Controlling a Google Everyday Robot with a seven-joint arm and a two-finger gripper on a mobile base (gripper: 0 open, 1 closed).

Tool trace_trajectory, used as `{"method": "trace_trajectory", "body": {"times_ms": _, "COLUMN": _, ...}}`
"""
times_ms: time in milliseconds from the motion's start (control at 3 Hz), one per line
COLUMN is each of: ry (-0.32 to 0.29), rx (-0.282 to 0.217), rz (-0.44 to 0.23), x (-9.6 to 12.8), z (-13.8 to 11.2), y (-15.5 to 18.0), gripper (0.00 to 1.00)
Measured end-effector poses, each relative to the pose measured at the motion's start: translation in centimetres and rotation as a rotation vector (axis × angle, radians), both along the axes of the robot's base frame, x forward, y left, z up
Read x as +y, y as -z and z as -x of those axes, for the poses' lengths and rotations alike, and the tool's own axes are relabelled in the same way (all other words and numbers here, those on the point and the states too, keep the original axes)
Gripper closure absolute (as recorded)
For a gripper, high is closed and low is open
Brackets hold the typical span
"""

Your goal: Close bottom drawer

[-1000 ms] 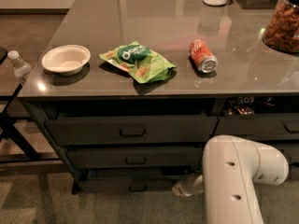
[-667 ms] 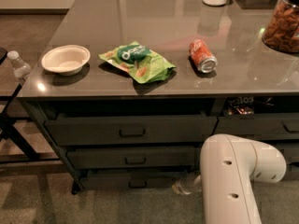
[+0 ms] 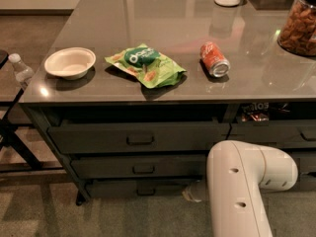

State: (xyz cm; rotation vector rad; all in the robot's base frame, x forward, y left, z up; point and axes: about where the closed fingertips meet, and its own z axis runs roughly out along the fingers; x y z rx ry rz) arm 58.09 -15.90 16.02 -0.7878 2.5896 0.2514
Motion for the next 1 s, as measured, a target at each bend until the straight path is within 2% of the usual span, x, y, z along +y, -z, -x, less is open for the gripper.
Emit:
{"method": "trace_trajectory", "body": {"times_ms": 333, "ry": 0.016, "rx": 0.057, "rz": -0.009, "x": -0.6, "z": 1.9, "y": -0.6, "gripper": 1.0}}
{"method": "trace_trajectory", "body": {"times_ms": 667, "ry": 0.092, "rx": 0.126, "rz": 0.0, "x": -3.3, "z": 5.0, "y": -2.3, "gripper": 1.0}}
{"method": "trace_trajectory", "body": {"times_ms": 1000, "ry": 0.095, "rx": 0.165, "rz": 0.002, "x": -3.5, "z": 7.3, "y": -2.3, "gripper": 0.88}}
